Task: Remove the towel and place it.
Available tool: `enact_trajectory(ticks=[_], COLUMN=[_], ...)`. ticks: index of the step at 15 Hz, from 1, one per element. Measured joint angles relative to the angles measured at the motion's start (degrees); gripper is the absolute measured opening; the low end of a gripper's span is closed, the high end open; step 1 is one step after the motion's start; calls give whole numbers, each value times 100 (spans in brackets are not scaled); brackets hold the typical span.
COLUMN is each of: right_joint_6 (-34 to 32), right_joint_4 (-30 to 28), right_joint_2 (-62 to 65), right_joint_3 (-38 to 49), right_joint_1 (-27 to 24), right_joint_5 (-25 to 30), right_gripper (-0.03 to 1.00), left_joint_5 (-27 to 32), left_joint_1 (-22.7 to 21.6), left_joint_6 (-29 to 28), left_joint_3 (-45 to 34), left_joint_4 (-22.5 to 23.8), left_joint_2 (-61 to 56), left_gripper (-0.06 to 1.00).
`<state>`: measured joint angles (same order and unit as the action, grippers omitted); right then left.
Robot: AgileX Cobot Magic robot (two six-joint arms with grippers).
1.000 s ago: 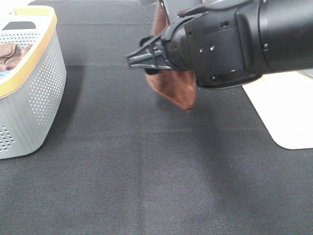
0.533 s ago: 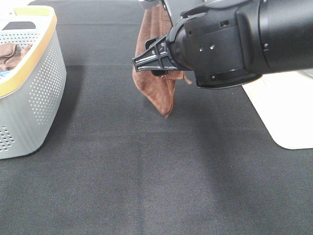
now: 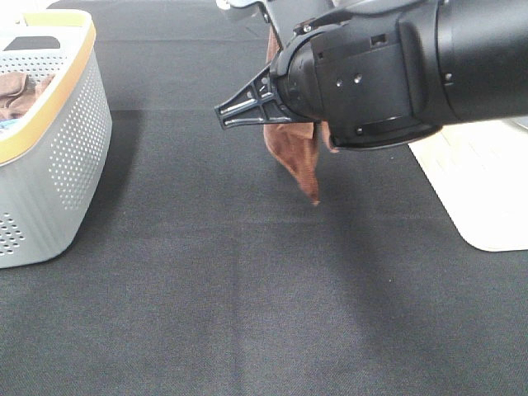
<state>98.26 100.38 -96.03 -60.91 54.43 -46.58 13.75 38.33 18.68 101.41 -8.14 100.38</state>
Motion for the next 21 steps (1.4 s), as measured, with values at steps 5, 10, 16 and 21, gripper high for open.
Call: enact_trajectory(ticks=[5,10,16,21], right_joint_6=[281,602,722,676], right_joint_4=[0,-17,-23,-149], right_joint_2=[143,670,997,997], right_joint_3=[0,258,854,888], right_joint_1=[0,0,0,0], right_joint_5=[785,2401,4074,5053], right_gripper=[0,0,0,0], left_joint_5=[223,894,2263,2762], left_joint_1=[-304,-1031,-1409,-1409], left_joint_6=[-52,-762,-945,-945], left_joint_3=[0,0,0,0], left_joint_4=[11,23,149,166], left_joint_2=[0,0,0,0], left_gripper=[0,0,0,0])
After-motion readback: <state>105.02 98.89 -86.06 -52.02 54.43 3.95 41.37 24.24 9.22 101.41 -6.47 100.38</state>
